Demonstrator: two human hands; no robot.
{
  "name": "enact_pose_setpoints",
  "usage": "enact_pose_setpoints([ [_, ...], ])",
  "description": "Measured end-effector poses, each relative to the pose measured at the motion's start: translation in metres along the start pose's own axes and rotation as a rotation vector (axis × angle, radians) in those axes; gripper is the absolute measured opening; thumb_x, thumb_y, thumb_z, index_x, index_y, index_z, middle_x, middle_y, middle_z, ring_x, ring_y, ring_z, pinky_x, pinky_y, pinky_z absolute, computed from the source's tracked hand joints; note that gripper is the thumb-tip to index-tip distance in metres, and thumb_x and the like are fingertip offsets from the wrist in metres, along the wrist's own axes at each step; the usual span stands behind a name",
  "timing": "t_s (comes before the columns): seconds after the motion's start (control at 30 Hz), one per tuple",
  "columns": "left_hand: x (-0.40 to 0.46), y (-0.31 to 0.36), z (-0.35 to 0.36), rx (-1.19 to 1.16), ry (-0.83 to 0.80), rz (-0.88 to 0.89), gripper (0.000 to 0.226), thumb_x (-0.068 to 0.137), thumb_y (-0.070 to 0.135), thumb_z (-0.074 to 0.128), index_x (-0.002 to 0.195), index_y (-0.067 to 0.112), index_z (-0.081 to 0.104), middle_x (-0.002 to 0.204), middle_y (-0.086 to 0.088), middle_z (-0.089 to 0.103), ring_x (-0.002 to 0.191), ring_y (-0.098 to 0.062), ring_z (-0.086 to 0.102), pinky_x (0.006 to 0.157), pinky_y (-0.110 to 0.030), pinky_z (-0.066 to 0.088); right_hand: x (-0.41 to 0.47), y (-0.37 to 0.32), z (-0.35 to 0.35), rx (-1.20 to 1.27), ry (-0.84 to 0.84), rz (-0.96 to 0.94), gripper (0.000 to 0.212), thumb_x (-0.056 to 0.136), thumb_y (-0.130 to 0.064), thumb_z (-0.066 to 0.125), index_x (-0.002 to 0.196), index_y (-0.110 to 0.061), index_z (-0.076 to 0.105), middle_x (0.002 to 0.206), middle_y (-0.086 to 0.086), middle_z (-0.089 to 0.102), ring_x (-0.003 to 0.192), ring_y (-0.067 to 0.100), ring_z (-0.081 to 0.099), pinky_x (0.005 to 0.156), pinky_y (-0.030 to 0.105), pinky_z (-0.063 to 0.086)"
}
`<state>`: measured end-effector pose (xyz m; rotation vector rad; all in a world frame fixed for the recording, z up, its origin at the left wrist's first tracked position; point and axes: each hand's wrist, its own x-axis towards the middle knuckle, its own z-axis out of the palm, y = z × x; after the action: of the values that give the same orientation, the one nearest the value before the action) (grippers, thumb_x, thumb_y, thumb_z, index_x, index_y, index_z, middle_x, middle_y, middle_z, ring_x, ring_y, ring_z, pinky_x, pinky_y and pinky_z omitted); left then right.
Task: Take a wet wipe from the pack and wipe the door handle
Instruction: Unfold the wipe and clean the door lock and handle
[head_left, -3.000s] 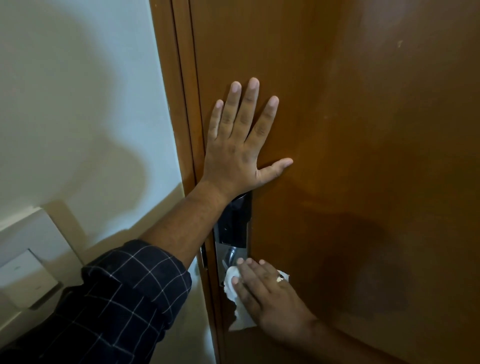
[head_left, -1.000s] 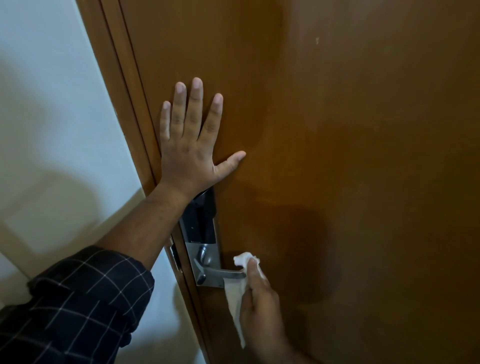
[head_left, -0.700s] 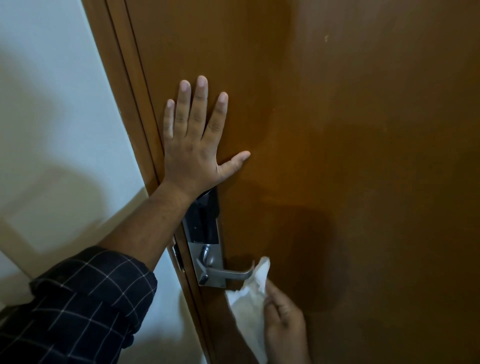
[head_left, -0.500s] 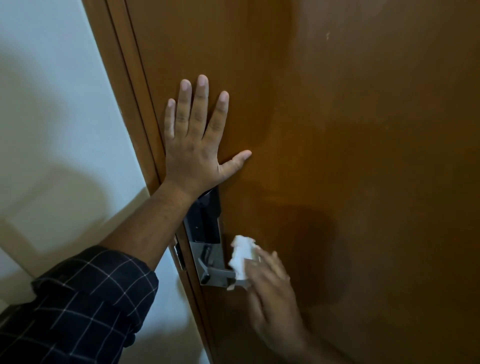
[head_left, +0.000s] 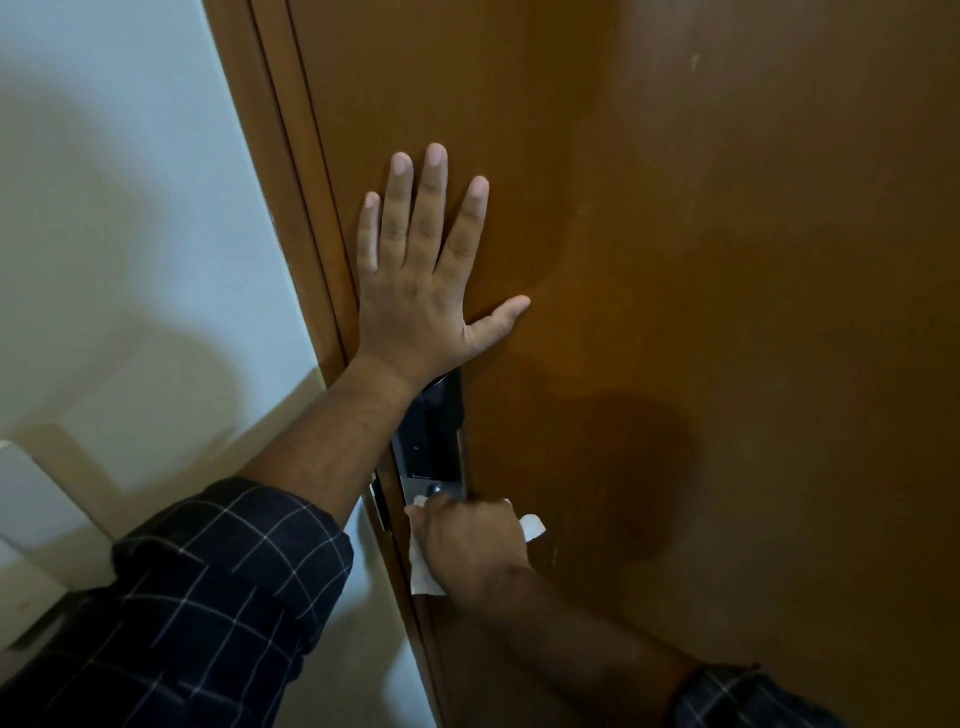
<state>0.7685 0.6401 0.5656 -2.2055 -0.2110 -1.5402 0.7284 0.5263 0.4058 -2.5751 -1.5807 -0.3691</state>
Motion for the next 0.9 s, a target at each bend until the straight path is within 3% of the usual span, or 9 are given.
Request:
enact_pose_setpoints([
  [0.1, 0.000, -0.001, 0.001, 0.000, -0.005, -0.004, 0.091, 0.085, 0.077, 0.040, 0.152, 0.017, 0.025, 0.156, -0.023, 0.033, 0.146, -0.042, 0.026, 0.120, -0.056, 0.014, 0.011, -0.007, -0.001, 0.079, -0.069, 0.119, 0.026, 0.102, -0.026, 0.042, 0.111, -0.008, 0.058, 0.096, 0.013, 0.067, 0.080, 0.030, 0.068, 0.065, 0.041, 0.051],
  [0.23, -0.003, -0.002, 0.000, 0.003, -0.010, -0.003, 0.091, 0.086, 0.077, 0.038, 0.153, 0.018, 0.021, 0.157, -0.023, 0.031, 0.146, -0.041, 0.024, 0.120, -0.055, 0.013, 0.019, -0.016, -0.007, 0.212, -0.109, 0.277, 0.025, 0.095, -0.027, 0.054, 0.105, -0.005, 0.061, 0.101, 0.015, 0.068, 0.090, 0.031, 0.066, 0.073, 0.042, 0.051],
  [0.4, -0.004, -0.001, -0.004, 0.016, -0.054, 0.010, 0.091, 0.088, 0.077, 0.036, 0.154, 0.018, 0.018, 0.159, -0.022, 0.027, 0.148, -0.040, 0.021, 0.121, -0.054, 0.010, -0.022, 0.019, -0.003, 0.054, 0.008, -0.106, 0.023, 0.095, -0.029, 0.050, 0.104, -0.009, 0.056, 0.088, 0.012, 0.070, 0.071, 0.030, 0.066, 0.067, 0.039, 0.047],
  [0.5, -0.007, -0.003, -0.015, 0.023, -0.112, 0.039, 0.088, 0.090, 0.076, 0.032, 0.154, 0.017, 0.015, 0.160, -0.021, 0.024, 0.149, -0.040, 0.019, 0.120, -0.056, 0.014, -0.041, 0.069, -0.004, 0.022, 0.006, -0.340, 0.026, 0.090, -0.022, 0.058, 0.113, -0.009, 0.054, 0.097, 0.015, 0.069, 0.085, 0.033, 0.064, 0.076, 0.043, 0.051],
  [0.6, -0.010, -0.006, -0.030, -0.008, -0.195, 0.068, 0.085, 0.092, 0.072, 0.033, 0.155, 0.019, 0.012, 0.163, -0.018, 0.018, 0.151, -0.037, 0.013, 0.121, -0.057, 0.018, -0.056, 0.096, -0.010, 0.039, -0.101, -0.372, 0.042, 0.094, -0.016, 0.051, 0.133, -0.006, 0.039, 0.123, 0.024, 0.056, 0.111, 0.038, 0.054, 0.082, 0.048, 0.053],
  [0.7, -0.017, -0.011, -0.049, -0.088, -0.257, 0.055, 0.077, 0.093, 0.061, 0.042, 0.153, 0.019, 0.020, 0.164, -0.016, 0.017, 0.151, -0.034, 0.016, 0.115, -0.056, 0.031, -0.077, 0.114, -0.003, 0.234, -0.039, -0.198, 0.056, 0.092, -0.011, 0.056, 0.143, -0.008, 0.035, 0.141, 0.020, 0.049, 0.123, 0.028, 0.053, 0.096, 0.040, 0.050],
  [0.77, -0.026, -0.016, -0.061, -0.150, -0.253, -0.031, 0.070, 0.093, 0.054, 0.048, 0.150, 0.018, 0.030, 0.162, -0.016, 0.024, 0.148, -0.031, 0.027, 0.108, -0.051, 0.041, -0.091, 0.123, 0.004, 0.563, 0.099, 0.078, 0.045, 0.085, -0.010, 0.071, 0.127, -0.004, 0.058, 0.110, 0.010, 0.073, 0.091, 0.020, 0.071, 0.076, 0.035, 0.060],
  [0.83, -0.038, -0.016, -0.069, -0.227, -0.220, -0.145, 0.063, 0.093, 0.048, 0.054, 0.145, 0.016, 0.040, 0.158, -0.014, 0.033, 0.142, -0.027, 0.038, 0.104, -0.047, 0.047, -0.098, 0.109, 0.008, 0.807, 0.194, 0.409, 0.032, 0.091, -0.012, 0.064, 0.121, -0.001, 0.062, 0.086, -0.003, 0.075, 0.067, 0.007, 0.069, 0.061, 0.024, 0.059],
  [0.9, -0.054, -0.009, -0.073, -0.366, -0.197, -0.260, 0.057, 0.092, 0.042, 0.058, 0.140, 0.014, 0.048, 0.154, -0.014, 0.040, 0.139, -0.025, 0.042, 0.104, -0.049, 0.050, -0.092, 0.080, 0.006, 0.850, 0.292, 0.569, 0.034, 0.097, -0.005, 0.050, 0.130, -0.006, 0.056, 0.110, 0.002, 0.069, 0.085, 0.006, 0.066, 0.076, 0.018, 0.056],
])
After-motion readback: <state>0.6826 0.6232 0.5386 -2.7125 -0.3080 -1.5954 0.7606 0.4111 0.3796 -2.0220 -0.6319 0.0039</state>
